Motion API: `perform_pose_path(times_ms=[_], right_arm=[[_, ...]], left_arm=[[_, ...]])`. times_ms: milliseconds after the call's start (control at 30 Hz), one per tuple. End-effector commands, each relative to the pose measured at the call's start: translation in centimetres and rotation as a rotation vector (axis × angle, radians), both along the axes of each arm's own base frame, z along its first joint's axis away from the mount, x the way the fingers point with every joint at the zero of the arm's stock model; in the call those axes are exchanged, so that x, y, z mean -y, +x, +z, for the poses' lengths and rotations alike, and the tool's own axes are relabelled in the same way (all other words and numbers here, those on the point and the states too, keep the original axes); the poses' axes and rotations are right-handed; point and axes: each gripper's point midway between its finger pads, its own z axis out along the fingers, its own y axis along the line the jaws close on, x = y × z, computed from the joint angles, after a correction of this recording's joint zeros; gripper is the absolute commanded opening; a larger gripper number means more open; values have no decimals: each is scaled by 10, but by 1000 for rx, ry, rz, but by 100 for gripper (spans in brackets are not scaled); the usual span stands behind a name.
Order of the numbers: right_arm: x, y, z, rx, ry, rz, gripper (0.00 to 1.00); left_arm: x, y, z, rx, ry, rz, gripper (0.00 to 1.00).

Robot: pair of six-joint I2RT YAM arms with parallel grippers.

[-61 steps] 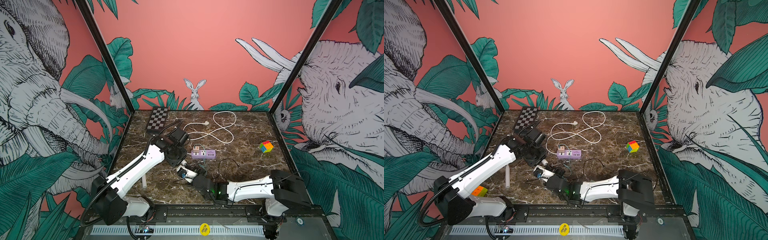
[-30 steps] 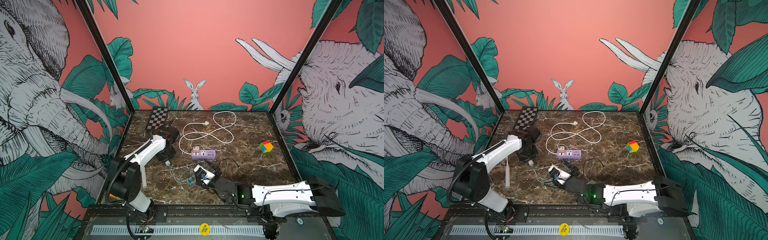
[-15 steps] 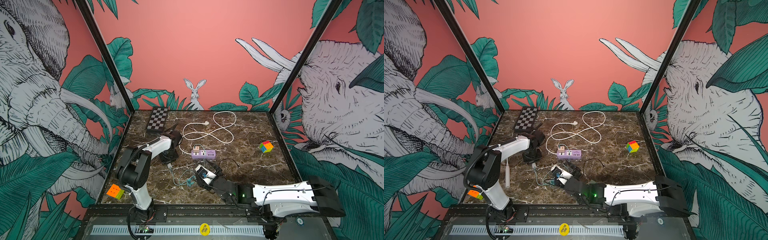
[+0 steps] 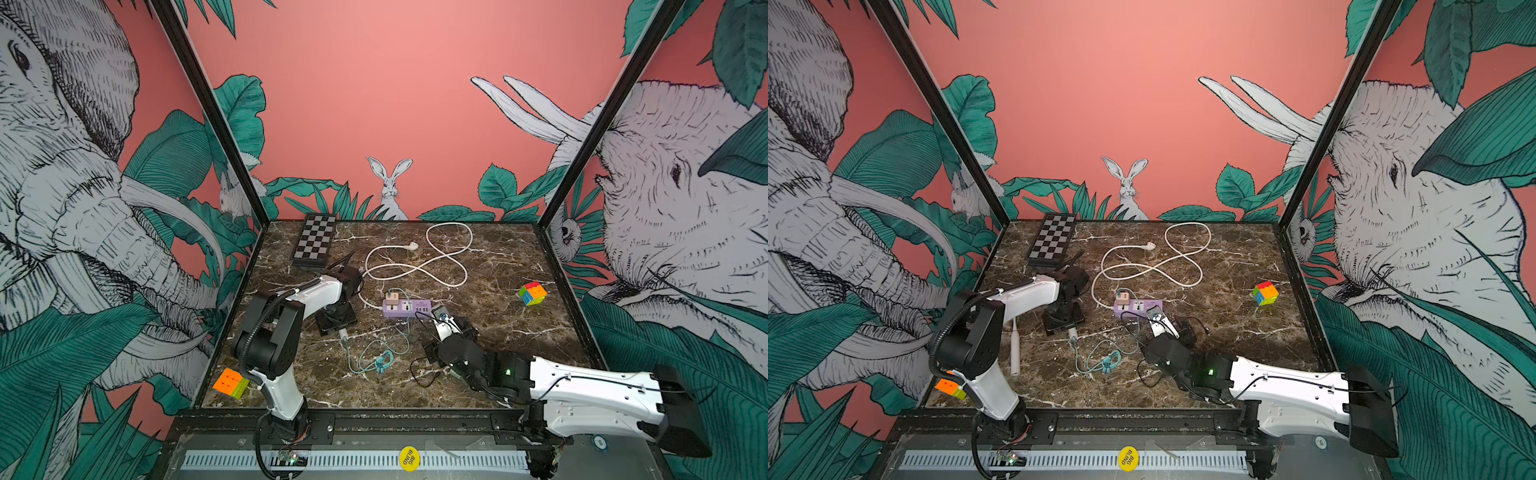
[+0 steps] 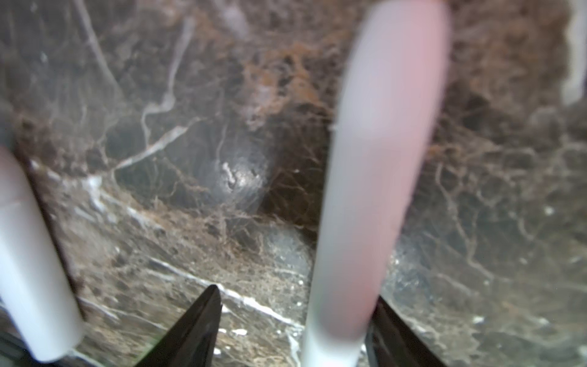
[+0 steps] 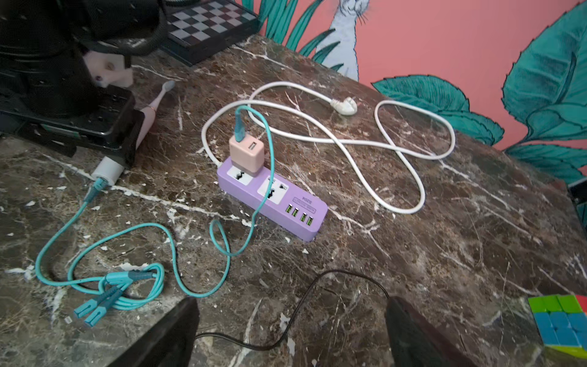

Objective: Charge the electric toothbrush
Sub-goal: Place the electric toothbrush at the center of the board, then pick up the charging cable from the center of the board.

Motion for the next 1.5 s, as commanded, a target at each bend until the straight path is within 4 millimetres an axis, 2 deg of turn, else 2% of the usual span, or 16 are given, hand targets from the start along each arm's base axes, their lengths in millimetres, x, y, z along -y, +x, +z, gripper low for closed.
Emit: perform_pose_path(times_ms=[0,100,233,400,500,533,567,633,733,867,1100,1233,1467], right_arm=[[21,-7,-20,-163,2,-120,90],[22,-16,-41,-277,-18,-151,94],[18,-27,-67,-380,-3,-165,94],[11,-35,-85,-473,21,-161,93],[17,-34,-89,-506,44,-194,93],[20,-33,-89,-510,60,-196,94],[23,-32,-88,-509,72,-202,94],[25,-31,-88,-519,109,-185,93],[15,-34,-91,-557,161,-160,85],[10,-41,-103,-656,142,-214,79],[26,-55,-105,-776,4,-364,76],[12,-60,-115,-840,15,-339,66],[-5,-78,-134,-976,-10,-337,64]], left_arm=[[0,-10,2,-27,-17,-4,77],[7,-8,16,-11,-57,-16,78],[11,-2,52,65,-98,-34,81],[8,2,96,187,-118,-75,82],[21,0,104,242,-204,-143,82],[24,-3,107,271,-217,-158,94],[29,-5,109,303,-229,-191,99],[34,-14,117,341,-191,-270,99],[22,-26,120,310,-114,-289,99],[22,-31,114,310,-135,-274,99],[28,-37,107,300,-181,-266,99],[27,-38,106,302,-182,-275,99],[30,-38,107,309,-199,-279,99]])
